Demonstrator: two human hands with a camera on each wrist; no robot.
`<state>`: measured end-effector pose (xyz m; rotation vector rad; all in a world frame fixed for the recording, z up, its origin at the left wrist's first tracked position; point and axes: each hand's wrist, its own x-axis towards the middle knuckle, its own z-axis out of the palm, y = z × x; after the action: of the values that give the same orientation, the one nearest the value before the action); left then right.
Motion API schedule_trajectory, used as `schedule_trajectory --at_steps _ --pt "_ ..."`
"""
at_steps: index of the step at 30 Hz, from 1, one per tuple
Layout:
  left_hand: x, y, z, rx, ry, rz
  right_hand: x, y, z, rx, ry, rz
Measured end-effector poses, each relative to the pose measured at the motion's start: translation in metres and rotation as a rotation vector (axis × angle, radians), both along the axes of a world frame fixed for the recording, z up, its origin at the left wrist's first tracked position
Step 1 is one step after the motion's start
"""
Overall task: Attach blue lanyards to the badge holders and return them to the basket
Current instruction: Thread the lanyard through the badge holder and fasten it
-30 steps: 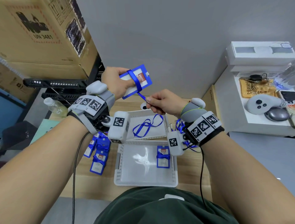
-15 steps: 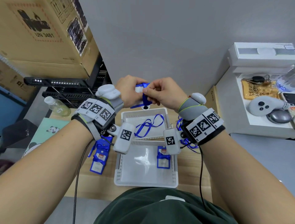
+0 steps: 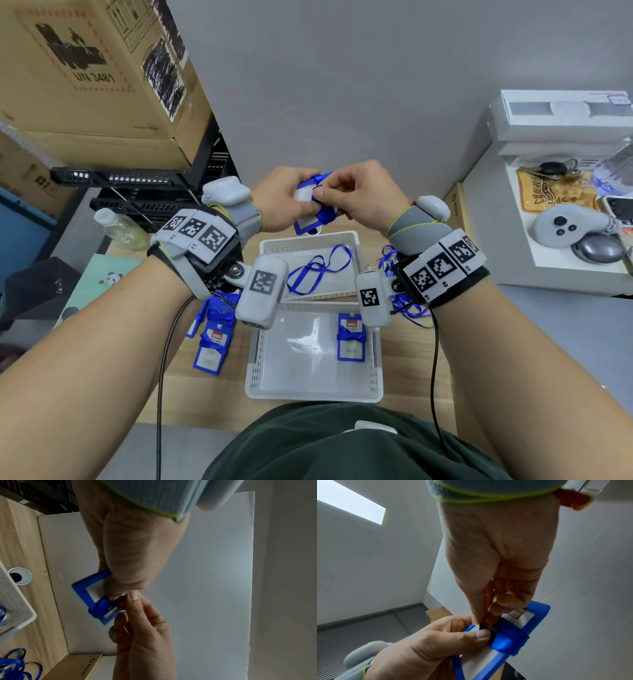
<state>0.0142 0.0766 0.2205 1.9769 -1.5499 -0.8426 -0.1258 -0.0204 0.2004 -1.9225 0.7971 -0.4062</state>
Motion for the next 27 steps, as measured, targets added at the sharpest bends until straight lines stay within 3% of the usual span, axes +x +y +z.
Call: schedule_trajectory --at_steps 5,14,23,27 --pt "0.000 0.001 0.001 -0.016 0.018 0.063 -0.001 -0.004 -0.001 -0.030 -0.016 -0.088" --pt "-0.002 -0.001 0.002 -0.013 0.034 0.083 0.005 0.005 0.005 -0.249 0.210 -0.099" --pt "-0.005 0.000 0.001 -0.068 -0.031 0.170 0.007 0.006 -0.004 0.029 0.057 -0.101" --pt "-0.002 -0.002 -0.001 -0.057 -0.026 0.226 0.005 0.008 -0.006 0.057 0.001 -0.032"
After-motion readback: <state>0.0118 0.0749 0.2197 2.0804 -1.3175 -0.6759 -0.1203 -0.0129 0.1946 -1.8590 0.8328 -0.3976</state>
